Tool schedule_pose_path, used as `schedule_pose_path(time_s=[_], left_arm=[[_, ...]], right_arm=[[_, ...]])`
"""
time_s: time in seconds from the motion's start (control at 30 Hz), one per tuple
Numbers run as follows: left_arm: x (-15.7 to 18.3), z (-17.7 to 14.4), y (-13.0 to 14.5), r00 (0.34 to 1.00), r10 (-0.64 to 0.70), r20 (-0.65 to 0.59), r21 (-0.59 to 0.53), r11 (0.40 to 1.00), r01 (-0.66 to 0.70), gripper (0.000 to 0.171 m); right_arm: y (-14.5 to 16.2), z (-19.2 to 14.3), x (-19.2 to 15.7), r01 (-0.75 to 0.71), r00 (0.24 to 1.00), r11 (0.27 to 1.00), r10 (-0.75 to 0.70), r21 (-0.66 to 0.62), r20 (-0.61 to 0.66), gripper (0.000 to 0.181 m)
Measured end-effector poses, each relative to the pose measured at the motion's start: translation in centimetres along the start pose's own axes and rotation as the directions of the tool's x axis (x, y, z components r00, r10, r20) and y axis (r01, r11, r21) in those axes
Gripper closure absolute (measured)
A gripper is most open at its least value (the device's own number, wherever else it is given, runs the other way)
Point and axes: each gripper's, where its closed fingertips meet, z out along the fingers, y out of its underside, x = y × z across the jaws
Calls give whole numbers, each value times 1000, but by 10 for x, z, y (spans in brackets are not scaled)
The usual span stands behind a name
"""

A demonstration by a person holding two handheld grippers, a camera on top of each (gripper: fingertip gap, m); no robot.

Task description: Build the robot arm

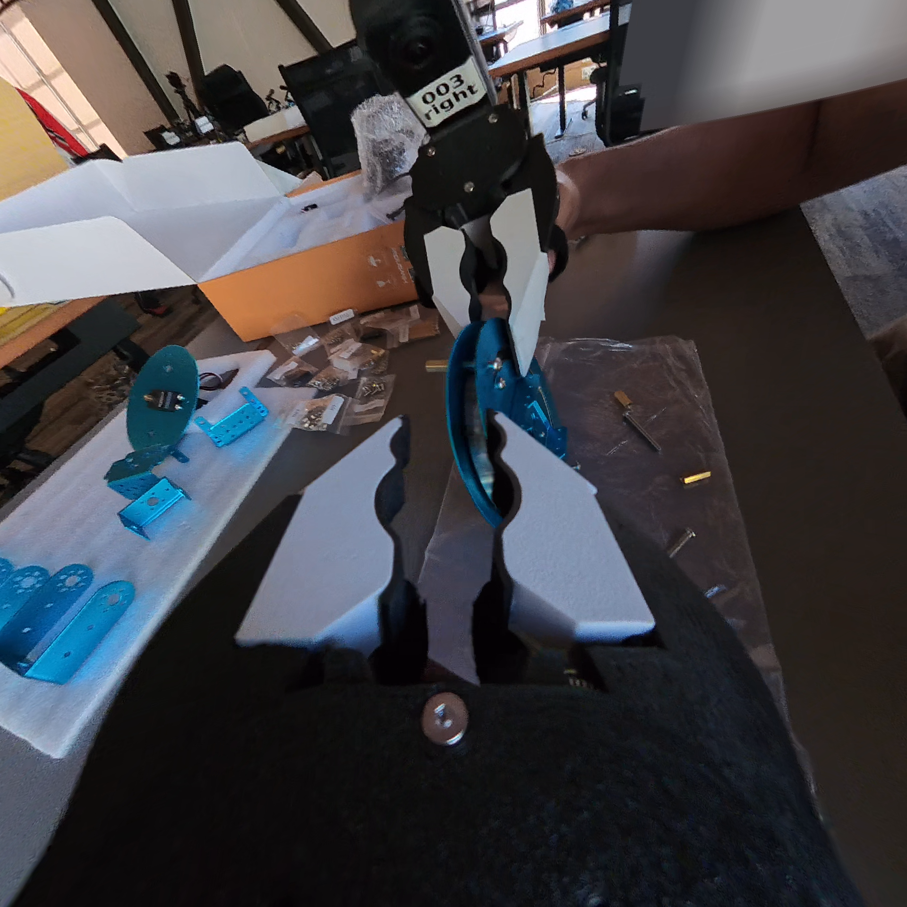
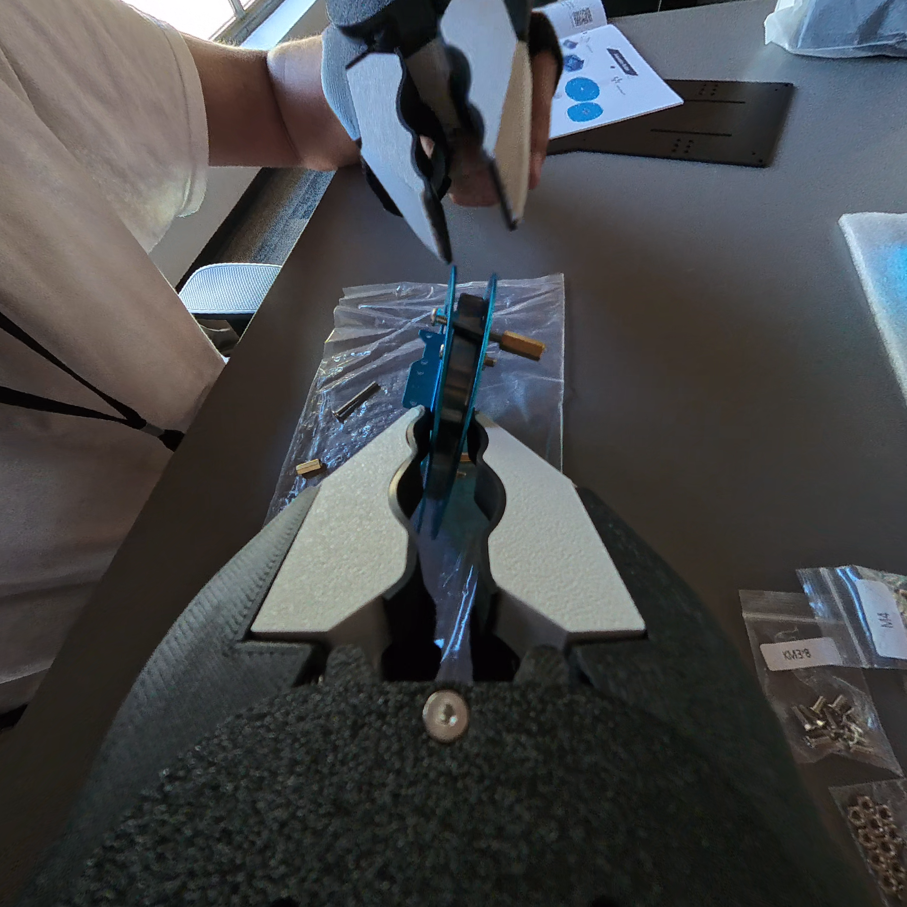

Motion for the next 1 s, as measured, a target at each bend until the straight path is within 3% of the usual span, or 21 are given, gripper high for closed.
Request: schedule_pose_path(time_s=[0.07, 0.17, 0.27, 0.37, 0.67, 0.77, 0.87, 1.0], left_arm=[[0, 2, 1, 999, -43, -20, -7, 999, 43, 130], [8, 10, 9, 992, -96, -83, -31, 995, 94, 130], [17, 14, 15, 988, -99, -120, -60, 994, 92, 135], [21, 15, 15, 984, -109, -140, -70, 993, 100, 151], [27, 14, 11, 970, -141, -198, -106, 987, 122, 157], [24, 8, -1, 965, -159, -207, -83, 986, 144, 158], [24, -1, -10, 959, -166, -228, -80, 985, 152, 158], [25, 2, 14, 968, -157, -197, -168, 978, 125, 158]], right_arm=[[-2, 1, -2, 20, 1000, 1000, -20, -1, 2, 169], [-5, 3, -4, 41, 999, 999, -41, -6, -1, 169], [-7, 6, -3, 36, 999, 999, -36, -8, -10, 169], [-8, 7, -4, 36, 999, 999, -36, -9, -11, 169], [-9, 3, -6, -21, 999, 1000, 21, 6, 45, 169], [-24, -2, -9, 35, 999, 999, -35, 4, -12, 169], [-34, -1, -14, 13, 1000, 999, -13, 30, 26, 169], [-15, 14, -5, 4, 1000, 1000, -4, 0, 19, 169]])
